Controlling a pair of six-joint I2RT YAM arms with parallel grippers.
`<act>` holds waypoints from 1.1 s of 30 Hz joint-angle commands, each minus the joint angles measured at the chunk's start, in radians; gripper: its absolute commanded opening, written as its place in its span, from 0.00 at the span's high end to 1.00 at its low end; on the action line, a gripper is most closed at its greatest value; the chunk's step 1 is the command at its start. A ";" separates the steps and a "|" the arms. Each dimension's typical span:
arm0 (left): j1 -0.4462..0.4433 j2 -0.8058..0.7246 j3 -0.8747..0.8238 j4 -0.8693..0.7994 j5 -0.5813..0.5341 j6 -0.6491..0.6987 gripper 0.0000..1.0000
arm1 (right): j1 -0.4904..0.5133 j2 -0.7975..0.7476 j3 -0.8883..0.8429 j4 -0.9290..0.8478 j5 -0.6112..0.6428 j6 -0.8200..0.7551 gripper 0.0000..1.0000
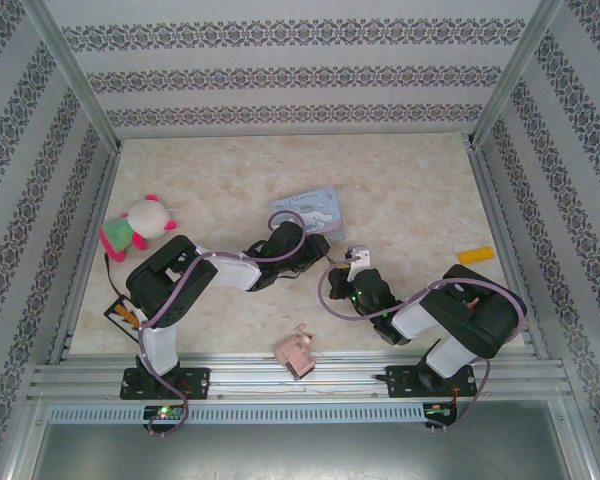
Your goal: Unlock the padlock with the key
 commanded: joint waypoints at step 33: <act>0.001 0.028 -0.004 0.029 0.085 -0.060 0.96 | -0.102 0.026 0.070 -0.008 -0.155 0.073 1.00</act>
